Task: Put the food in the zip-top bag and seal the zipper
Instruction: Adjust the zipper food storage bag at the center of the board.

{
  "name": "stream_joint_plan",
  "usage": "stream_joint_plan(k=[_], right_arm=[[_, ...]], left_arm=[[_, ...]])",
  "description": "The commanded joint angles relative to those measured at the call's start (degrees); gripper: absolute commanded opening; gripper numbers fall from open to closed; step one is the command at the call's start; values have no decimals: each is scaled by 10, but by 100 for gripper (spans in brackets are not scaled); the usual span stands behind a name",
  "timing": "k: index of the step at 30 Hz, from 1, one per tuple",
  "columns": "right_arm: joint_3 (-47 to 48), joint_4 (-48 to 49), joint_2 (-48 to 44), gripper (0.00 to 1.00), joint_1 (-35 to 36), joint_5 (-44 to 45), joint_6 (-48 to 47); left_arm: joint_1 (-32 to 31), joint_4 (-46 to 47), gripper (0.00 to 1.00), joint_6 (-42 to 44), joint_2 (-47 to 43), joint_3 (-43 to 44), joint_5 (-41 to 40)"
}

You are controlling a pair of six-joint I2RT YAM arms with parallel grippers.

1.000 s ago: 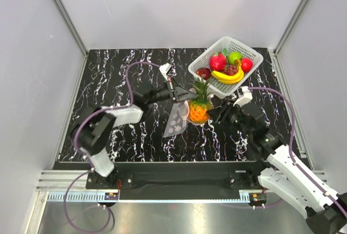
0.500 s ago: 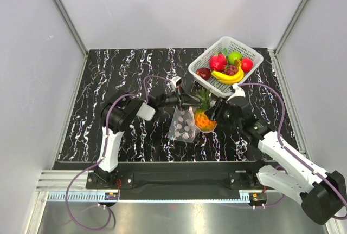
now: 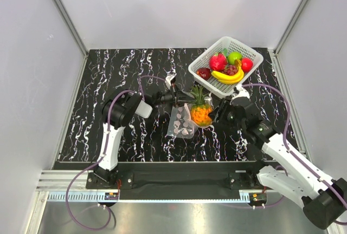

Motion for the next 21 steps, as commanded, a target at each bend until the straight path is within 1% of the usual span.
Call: stream_joint_plan(k=[1,4,5,7,8,11,13,18,21], right_arm=[[12,-54,-3,51,-2,21,31],[-17,-44,-7,45,-5,21,79],[-43,-24,-7,39,-7,15,89],[-83,5,-10,39,-8,0,125],[-95,44,-11,39,-9,-11,137],[-139,110,-6,37,-9,-19,183],[-147,126,10,37,-9,-17,199],[-151,175,58,39,-9,-26,207],[-151,199,71,40,-9,-27,211]], left_arm=[[5,209,0,13,8,13,19],[10,200,0,25,9,7,15],[10,200,0,27,8,5,14],[10,201,0,31,9,0,13],[11,199,0,32,9,-2,12],[12,186,0,50,8,-9,10],[13,178,0,62,8,-14,8],[14,169,0,79,9,-24,3],[15,167,0,83,8,-29,1]])
